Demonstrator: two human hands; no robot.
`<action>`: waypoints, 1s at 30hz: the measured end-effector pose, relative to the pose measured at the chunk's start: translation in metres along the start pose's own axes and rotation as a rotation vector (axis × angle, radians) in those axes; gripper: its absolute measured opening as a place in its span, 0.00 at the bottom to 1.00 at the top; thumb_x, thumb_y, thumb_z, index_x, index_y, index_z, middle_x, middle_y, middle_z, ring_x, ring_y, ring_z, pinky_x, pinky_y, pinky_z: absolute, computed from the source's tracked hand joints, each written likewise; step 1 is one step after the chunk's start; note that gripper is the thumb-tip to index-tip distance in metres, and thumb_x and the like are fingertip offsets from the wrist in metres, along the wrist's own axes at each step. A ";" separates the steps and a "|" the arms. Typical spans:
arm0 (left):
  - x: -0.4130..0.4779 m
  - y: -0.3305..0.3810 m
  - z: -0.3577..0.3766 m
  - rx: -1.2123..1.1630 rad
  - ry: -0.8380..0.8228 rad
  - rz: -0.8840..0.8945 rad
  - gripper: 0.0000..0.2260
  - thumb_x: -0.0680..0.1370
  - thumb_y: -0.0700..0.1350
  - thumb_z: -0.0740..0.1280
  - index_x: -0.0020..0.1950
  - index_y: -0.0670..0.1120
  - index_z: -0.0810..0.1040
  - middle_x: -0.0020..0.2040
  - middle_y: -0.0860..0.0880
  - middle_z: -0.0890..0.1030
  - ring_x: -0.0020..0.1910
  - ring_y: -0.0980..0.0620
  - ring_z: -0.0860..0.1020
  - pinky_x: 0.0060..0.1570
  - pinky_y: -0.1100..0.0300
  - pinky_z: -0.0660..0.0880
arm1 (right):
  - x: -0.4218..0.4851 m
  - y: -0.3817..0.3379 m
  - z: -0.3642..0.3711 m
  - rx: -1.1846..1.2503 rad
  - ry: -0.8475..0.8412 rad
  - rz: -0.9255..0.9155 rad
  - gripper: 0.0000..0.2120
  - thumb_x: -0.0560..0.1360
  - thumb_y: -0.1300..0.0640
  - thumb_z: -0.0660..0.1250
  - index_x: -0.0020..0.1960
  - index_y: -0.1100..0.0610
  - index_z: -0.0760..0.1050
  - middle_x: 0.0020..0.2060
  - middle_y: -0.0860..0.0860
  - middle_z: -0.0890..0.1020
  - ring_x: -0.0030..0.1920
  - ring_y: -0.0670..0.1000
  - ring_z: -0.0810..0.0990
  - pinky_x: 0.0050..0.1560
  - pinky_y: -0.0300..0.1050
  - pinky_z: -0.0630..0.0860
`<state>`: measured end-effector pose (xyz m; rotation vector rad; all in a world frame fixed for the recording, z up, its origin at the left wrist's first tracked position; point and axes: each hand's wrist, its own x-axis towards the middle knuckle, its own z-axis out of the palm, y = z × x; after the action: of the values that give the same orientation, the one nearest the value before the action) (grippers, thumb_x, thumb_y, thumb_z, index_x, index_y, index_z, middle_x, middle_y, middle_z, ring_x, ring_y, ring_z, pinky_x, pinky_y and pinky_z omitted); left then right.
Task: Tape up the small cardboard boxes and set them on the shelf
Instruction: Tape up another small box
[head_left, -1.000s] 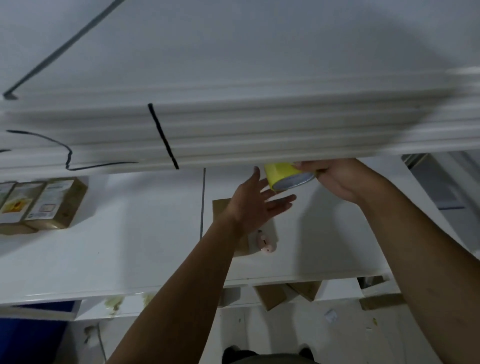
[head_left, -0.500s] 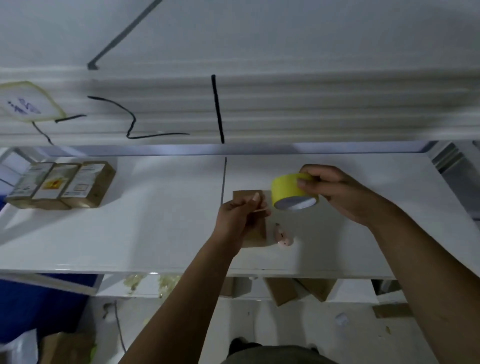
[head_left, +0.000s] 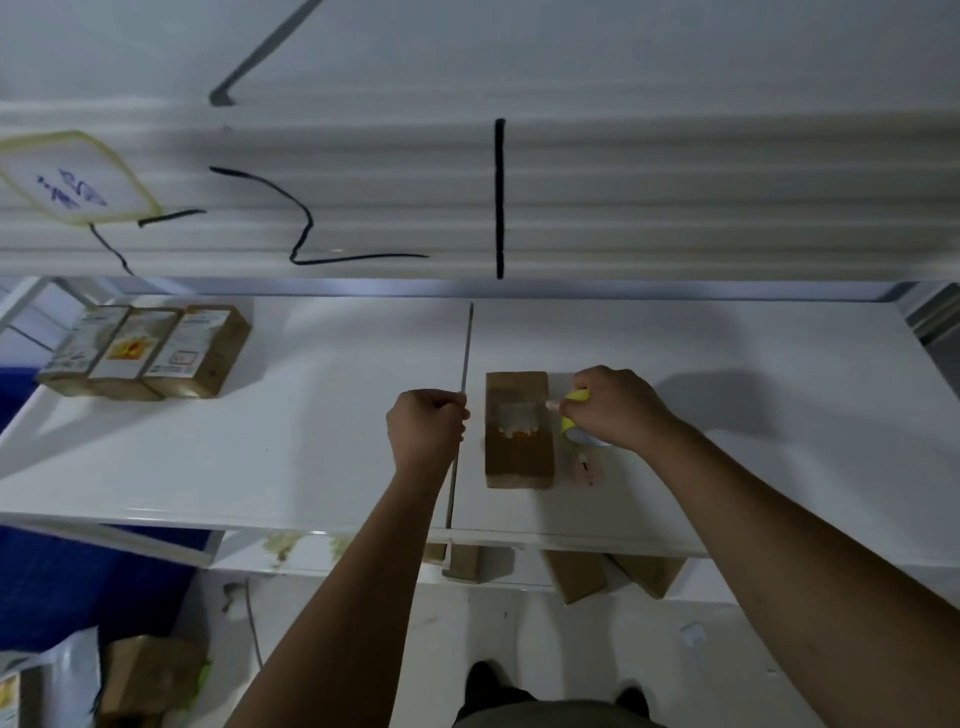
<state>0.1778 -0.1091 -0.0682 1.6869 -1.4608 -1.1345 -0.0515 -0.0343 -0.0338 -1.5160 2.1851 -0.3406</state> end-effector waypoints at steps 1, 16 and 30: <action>0.001 0.000 0.002 0.026 -0.003 0.007 0.07 0.81 0.38 0.71 0.52 0.43 0.90 0.40 0.52 0.88 0.34 0.56 0.86 0.37 0.65 0.84 | 0.003 0.000 0.001 -0.040 -0.004 0.003 0.19 0.75 0.39 0.67 0.35 0.51 0.70 0.34 0.50 0.75 0.40 0.57 0.78 0.38 0.46 0.67; -0.039 -0.002 0.054 0.104 -0.088 -0.029 0.19 0.87 0.60 0.57 0.58 0.51 0.82 0.51 0.49 0.85 0.52 0.46 0.84 0.52 0.51 0.81 | 0.010 -0.002 0.020 -0.196 0.037 -0.080 0.14 0.79 0.42 0.65 0.39 0.48 0.69 0.35 0.46 0.74 0.45 0.55 0.77 0.54 0.51 0.65; -0.083 0.054 0.001 -0.771 -0.252 -0.071 0.12 0.85 0.49 0.68 0.61 0.45 0.86 0.54 0.39 0.87 0.51 0.43 0.85 0.46 0.52 0.83 | -0.068 -0.003 -0.103 0.732 -0.084 -0.413 0.21 0.80 0.50 0.66 0.38 0.65 0.68 0.34 0.57 0.63 0.37 0.53 0.65 0.40 0.49 0.59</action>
<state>0.1515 -0.0375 -0.0044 1.0816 -0.9019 -1.7154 -0.0808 0.0219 0.0722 -1.4722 1.4092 -1.0518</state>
